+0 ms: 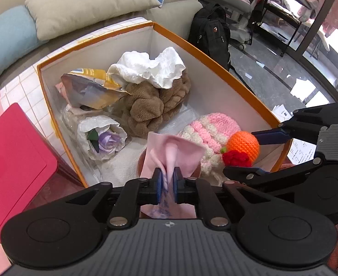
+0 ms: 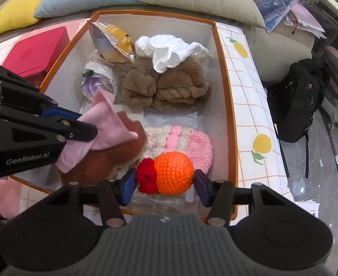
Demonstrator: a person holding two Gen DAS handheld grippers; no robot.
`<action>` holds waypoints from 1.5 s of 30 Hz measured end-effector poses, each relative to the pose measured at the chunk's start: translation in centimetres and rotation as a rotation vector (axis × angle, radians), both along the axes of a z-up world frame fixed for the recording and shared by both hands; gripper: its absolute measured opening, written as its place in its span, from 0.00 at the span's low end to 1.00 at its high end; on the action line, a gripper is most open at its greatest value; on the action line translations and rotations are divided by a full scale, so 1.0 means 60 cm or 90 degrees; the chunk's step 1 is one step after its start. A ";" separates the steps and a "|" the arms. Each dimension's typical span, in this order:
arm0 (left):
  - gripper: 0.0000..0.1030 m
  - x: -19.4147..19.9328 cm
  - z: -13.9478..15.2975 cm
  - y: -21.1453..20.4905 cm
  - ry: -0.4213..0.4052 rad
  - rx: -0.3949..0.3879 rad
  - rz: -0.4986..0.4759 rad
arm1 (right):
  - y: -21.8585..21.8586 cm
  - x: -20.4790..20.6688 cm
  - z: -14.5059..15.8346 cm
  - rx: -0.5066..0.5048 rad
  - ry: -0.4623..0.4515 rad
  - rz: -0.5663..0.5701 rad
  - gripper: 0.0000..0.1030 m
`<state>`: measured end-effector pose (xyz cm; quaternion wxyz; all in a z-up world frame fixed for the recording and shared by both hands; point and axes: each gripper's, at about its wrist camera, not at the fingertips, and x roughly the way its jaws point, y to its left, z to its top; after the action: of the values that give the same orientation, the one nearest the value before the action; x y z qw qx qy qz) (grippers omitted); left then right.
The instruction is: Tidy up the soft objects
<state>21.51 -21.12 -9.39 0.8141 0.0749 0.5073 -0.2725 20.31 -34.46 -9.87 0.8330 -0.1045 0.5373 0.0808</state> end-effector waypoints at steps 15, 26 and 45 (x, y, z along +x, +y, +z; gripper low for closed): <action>0.77 -0.031 0.120 0.061 -0.160 -0.059 0.018 | 0.028 -0.009 0.113 -0.070 -0.115 0.041 0.81; 0.80 -0.137 0.209 0.155 -0.425 -0.038 0.140 | 0.082 -0.073 0.192 0.087 -0.333 -0.091 0.94; 0.83 -0.266 0.165 0.246 -0.335 0.032 0.334 | 0.186 -0.216 0.142 0.096 -0.302 -0.098 0.94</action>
<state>5.57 -6.37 0.49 0.9567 0.0294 0.2892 -0.0133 7.33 -23.30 -1.36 0.9449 -0.0165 0.3255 0.0302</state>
